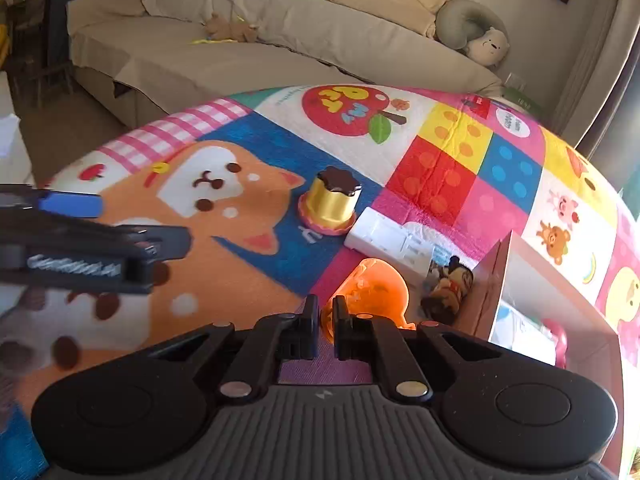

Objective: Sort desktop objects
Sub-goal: 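Grasp the orange egg half with the right gripper and lift it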

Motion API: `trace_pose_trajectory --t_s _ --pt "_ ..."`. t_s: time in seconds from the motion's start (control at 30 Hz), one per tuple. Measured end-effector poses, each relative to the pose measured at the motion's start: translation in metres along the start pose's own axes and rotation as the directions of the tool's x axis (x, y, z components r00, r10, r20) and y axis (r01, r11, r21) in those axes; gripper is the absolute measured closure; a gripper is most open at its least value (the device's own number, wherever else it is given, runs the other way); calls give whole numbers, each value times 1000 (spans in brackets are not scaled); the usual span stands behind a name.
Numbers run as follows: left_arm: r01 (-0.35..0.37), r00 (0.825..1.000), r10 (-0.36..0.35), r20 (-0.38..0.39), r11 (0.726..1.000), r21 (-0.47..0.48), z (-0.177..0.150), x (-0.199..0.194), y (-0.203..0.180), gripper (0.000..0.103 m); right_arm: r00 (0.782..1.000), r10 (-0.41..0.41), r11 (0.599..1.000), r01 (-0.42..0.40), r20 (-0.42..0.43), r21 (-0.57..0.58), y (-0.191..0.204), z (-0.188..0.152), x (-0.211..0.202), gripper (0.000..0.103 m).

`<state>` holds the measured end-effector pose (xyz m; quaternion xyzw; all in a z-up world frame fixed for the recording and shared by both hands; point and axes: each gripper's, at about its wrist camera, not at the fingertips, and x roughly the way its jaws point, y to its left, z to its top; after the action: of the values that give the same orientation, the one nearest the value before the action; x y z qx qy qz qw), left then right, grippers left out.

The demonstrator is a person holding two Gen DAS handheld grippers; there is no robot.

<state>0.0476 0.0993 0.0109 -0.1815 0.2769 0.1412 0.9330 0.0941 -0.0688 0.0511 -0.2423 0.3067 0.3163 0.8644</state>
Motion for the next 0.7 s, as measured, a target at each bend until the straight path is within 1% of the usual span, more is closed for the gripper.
trace_pose_trajectory --t_s 0.1,0.13,0.17,0.2,0.27,0.33,0.4,0.43,0.47,0.5,0.53,0.57,0.6,0.63,0.67,0.7 --pt "14 1000 -13 -20 999 53 0 3 -8 0 1000 12 1000 -12 -14 20 -6 -27 -33 96" --pt "24 999 -22 -29 997 75 1 4 -12 0 1000 -1 1000 2 -24 24 -8 -38 -41 96" --pt "33 999 -30 -37 995 95 1 6 -15 0 999 -20 1000 21 -28 21 -10 -46 -46 96" --pt "42 998 -37 -44 992 116 2 8 -19 0 998 -62 998 63 -30 10 -12 -57 -51 96" --pt "41 999 -36 -31 986 163 6 13 -28 0 991 -128 992 128 -32 14 -18 -73 -55 96" --pt "28 1000 -27 -4 976 217 11 20 -37 0 986 -165 985 167 -36 44 -26 -85 -53 96" --pt "28 1000 -30 6 966 255 21 33 -48 0 979 -203 976 205 -34 76 -32 -93 -50 96" --pt "33 999 -36 5 964 263 25 38 -52 0 978 -205 973 206 -26 103 -36 -96 -50 95" --pt "43 999 -46 2 961 273 31 45 -58 1 980 -198 971 198 -15 134 -40 -98 -52 91" --pt "55 998 -58 4 957 286 36 51 -65 1 982 -187 968 185 0 167 -44 -100 -54 89" --pt "62 998 -68 9 952 301 41 57 -72 3 983 -182 965 176 16 194 -47 -102 -57 82" --pt "62 997 -70 14 947 316 44 62 -80 10 982 -186 960 175 34 218 -49 -105 -60 69" --pt "59 998 -67 13 940 336 48 69 -88 18 980 -194 955 177 51 239 -51 -107 -64 63" --pt "51 998 -57 7 935 352 51 77 -96 21 978 -199 950 176 67 256 -53 -110 -67 54" --pt "43 999 -46 2 932 360 53 83 -101 23 976 -201 946 173 78 272 -55 -114 -70 51" --pt "28 1000 -31 1 932 361 56 93 -107 23 975 -205 943 174 83 284 -56 -117 -72 49"
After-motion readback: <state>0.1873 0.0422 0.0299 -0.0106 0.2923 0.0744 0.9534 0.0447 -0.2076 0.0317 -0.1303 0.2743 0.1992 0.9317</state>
